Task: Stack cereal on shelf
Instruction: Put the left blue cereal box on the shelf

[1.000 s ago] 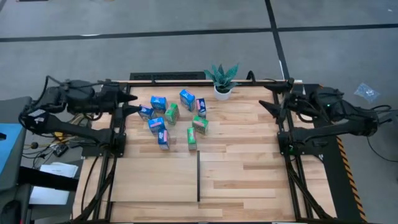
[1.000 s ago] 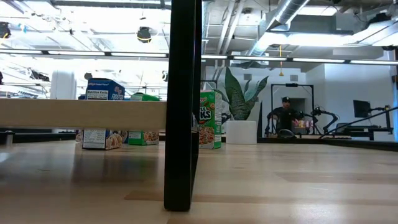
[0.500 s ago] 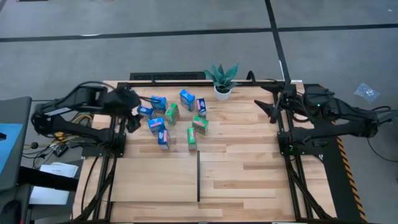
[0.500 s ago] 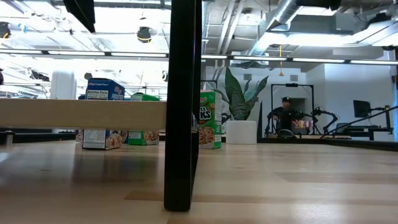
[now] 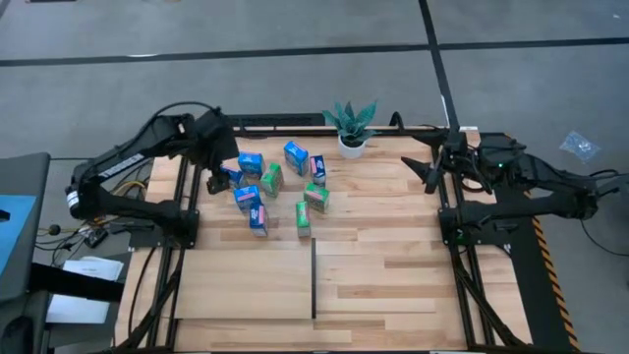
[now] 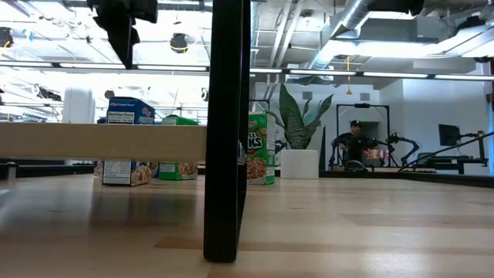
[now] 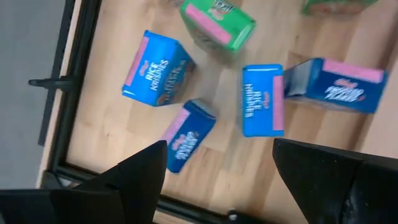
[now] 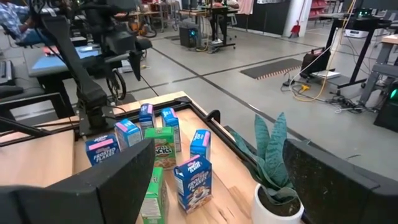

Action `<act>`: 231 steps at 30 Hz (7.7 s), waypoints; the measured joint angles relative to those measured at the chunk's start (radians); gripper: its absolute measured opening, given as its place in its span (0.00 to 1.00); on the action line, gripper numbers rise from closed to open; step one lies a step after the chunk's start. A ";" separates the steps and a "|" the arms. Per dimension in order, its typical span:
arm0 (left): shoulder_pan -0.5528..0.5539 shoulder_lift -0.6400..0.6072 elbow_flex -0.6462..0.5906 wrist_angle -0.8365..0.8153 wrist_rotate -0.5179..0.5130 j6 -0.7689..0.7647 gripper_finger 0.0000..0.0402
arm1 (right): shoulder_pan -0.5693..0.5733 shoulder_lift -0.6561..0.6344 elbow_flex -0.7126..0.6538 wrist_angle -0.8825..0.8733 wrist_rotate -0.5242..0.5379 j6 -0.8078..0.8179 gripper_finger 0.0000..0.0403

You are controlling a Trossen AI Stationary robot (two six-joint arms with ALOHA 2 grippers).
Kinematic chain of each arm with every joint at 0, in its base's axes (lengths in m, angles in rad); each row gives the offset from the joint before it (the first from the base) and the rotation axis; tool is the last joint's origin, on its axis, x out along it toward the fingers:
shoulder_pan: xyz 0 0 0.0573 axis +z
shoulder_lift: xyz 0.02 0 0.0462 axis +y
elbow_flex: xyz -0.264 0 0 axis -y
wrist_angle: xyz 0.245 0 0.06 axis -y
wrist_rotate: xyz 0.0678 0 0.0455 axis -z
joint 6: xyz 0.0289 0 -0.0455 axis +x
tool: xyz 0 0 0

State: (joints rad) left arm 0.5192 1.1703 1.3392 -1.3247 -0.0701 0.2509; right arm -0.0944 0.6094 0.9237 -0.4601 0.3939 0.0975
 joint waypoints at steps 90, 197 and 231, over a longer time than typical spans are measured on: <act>0.118 0.047 -0.361 0.260 -0.004 0.486 0.70 | 0.000 0.000 0.000 -0.026 0.005 0.027 0.84; 0.001 0.016 -0.167 -0.030 -0.050 0.303 0.39 | 0.000 0.000 0.000 -0.026 0.000 0.051 0.80; -1.166 0.125 0.074 -0.005 0.058 -0.832 0.39 | 0.000 0.000 0.000 -0.026 0.000 0.062 0.80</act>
State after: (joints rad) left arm -0.6467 1.2955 1.4136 -1.3293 -0.0123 -0.5809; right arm -0.0943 0.6091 0.9234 -0.4863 0.3941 0.1596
